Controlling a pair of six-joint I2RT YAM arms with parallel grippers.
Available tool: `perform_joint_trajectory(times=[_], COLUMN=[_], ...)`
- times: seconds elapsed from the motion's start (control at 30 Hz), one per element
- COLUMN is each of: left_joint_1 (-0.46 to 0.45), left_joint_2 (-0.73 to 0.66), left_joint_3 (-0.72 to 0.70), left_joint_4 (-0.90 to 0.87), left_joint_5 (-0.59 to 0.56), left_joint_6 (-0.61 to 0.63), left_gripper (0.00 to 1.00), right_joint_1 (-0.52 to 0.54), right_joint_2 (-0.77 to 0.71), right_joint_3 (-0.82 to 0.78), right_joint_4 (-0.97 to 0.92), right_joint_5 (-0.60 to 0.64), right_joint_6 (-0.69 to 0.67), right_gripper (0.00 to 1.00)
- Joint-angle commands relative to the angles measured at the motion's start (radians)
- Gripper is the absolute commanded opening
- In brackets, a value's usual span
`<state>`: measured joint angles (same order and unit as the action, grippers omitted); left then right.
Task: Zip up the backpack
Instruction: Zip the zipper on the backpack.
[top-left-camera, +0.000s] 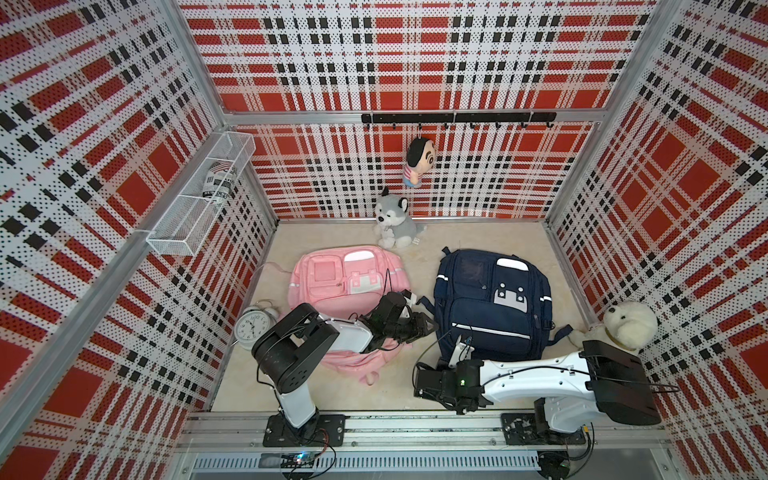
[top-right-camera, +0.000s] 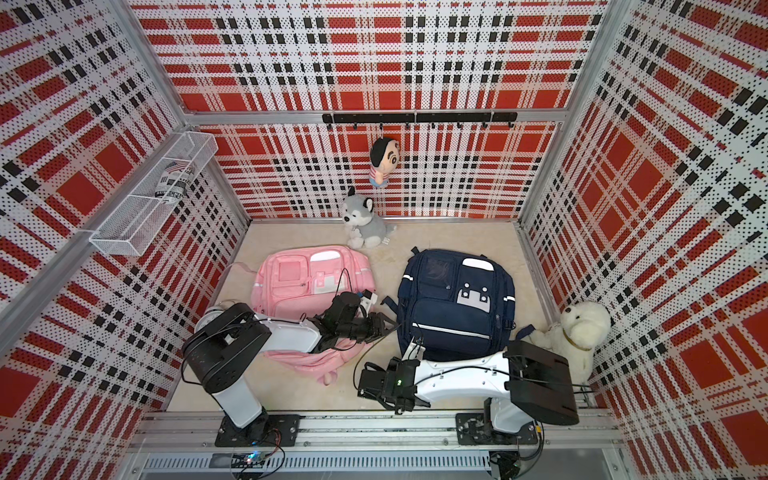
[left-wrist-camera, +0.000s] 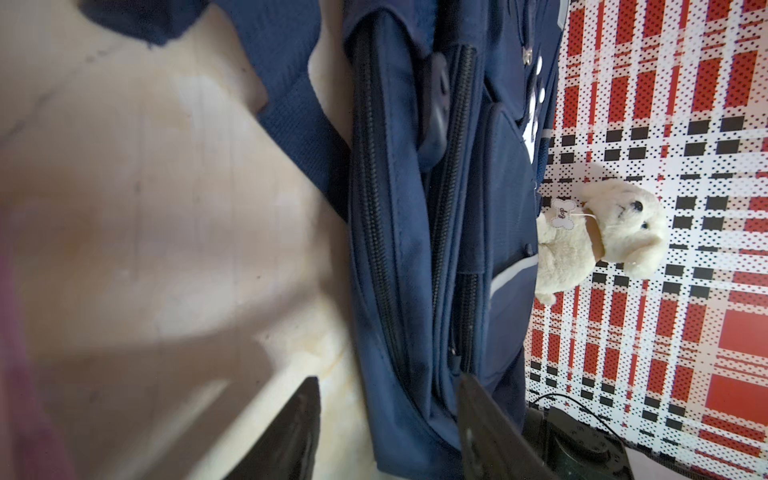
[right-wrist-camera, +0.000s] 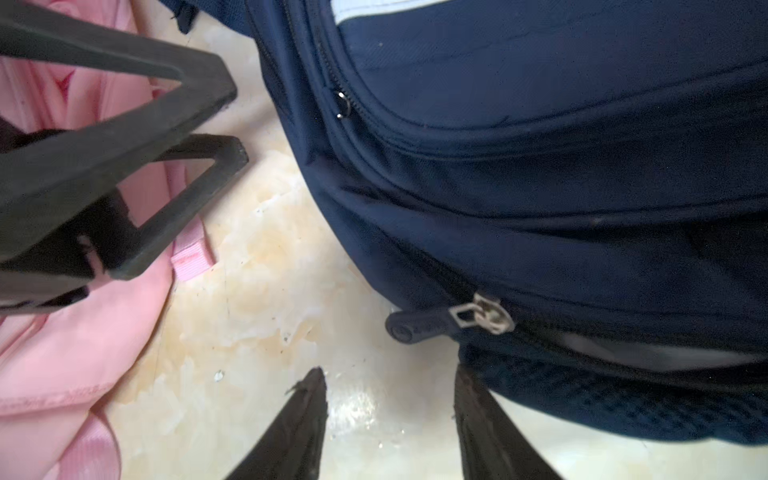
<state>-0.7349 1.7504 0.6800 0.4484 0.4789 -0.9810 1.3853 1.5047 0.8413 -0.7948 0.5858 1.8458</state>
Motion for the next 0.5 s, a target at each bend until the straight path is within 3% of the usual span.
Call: perform_joint_trajectory(times=[0.0,0.23,0.47], left_joint_1=[0.011,0.036,0.067], left_joint_2=[0.008,0.013,0.013], left_joint_3=[0.026,-0.003,-0.034], left_joint_4=[0.044,0.092,0.128], left_joint_5=[0.038,0.067,0.078], left_joint_6=[0.032,0.029,0.019], left_gripper=[0.55,0.54,0.53], right_joint_1=[-0.023,-0.02,0.072], right_joint_2=[0.031,0.038,-0.04], right_joint_3=[0.03,0.032,-0.009], right_joint_4=[-0.043,-0.127,-0.245], right_joint_5=[0.027,0.019,0.019], right_joint_6=[0.029,0.069,0.205], right_gripper=[0.51,0.46,0.44])
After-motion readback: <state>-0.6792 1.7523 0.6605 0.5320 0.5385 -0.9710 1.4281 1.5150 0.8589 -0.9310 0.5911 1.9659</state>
